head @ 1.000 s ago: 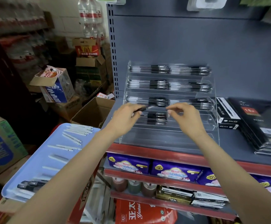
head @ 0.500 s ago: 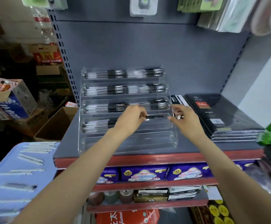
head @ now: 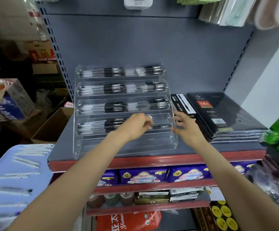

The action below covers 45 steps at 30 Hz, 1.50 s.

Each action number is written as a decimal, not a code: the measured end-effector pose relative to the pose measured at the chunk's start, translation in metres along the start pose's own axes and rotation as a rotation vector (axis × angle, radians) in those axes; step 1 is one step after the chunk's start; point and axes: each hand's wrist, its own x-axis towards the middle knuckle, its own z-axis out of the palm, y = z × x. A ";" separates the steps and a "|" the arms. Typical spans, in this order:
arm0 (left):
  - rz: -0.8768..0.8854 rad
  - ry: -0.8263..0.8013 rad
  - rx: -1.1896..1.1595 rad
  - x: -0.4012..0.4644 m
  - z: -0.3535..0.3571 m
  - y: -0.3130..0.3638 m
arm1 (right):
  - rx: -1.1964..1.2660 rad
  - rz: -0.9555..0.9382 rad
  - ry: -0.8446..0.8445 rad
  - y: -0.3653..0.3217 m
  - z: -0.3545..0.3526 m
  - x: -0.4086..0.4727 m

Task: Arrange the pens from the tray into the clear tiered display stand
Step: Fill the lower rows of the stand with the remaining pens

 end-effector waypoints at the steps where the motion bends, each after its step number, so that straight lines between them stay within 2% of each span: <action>1: -0.001 0.008 -0.010 0.001 0.001 0.002 | 0.017 0.010 0.009 0.002 0.001 -0.001; 6: -0.012 0.019 -0.052 0.001 0.003 0.002 | 0.013 0.038 0.033 0.000 0.003 -0.007; 8: -0.015 0.039 -0.056 -0.002 0.004 0.000 | -0.090 0.005 0.082 -0.005 0.005 -0.011; 11: -0.032 0.166 -0.124 -0.010 0.001 -0.002 | -0.348 -0.129 0.195 -0.016 0.013 -0.017; 13: -0.047 0.295 -0.188 -0.022 -0.004 -0.002 | -0.385 -0.191 0.208 -0.028 0.023 -0.022; 16: -0.076 0.455 -0.211 -0.049 -0.016 -0.011 | -0.322 -0.238 0.135 -0.051 0.048 -0.029; 22: -0.237 0.606 -0.204 -0.141 -0.038 -0.069 | -0.250 -0.315 -0.063 -0.102 0.135 -0.051; 28: -0.534 0.642 -0.131 -0.265 -0.039 -0.176 | -0.276 -0.413 -0.365 -0.139 0.269 -0.089; 30: -0.602 0.617 -0.131 -0.299 -0.035 -0.207 | -0.302 -0.417 -0.435 -0.140 0.306 -0.097; 35: -0.720 0.422 -0.157 -0.395 -0.020 -0.292 | -0.445 -0.307 -0.632 -0.125 0.421 -0.126; 38: -0.696 0.279 -0.152 -0.423 -0.006 -0.330 | -0.535 -0.221 -0.703 -0.112 0.465 -0.141; 42: -0.561 0.017 -0.092 -0.442 0.021 -0.356 | -0.627 -0.182 -0.774 -0.088 0.493 -0.158; 45: -0.493 -0.022 -0.069 -0.456 0.032 -0.367 | -0.705 -0.204 -0.762 -0.075 0.506 -0.166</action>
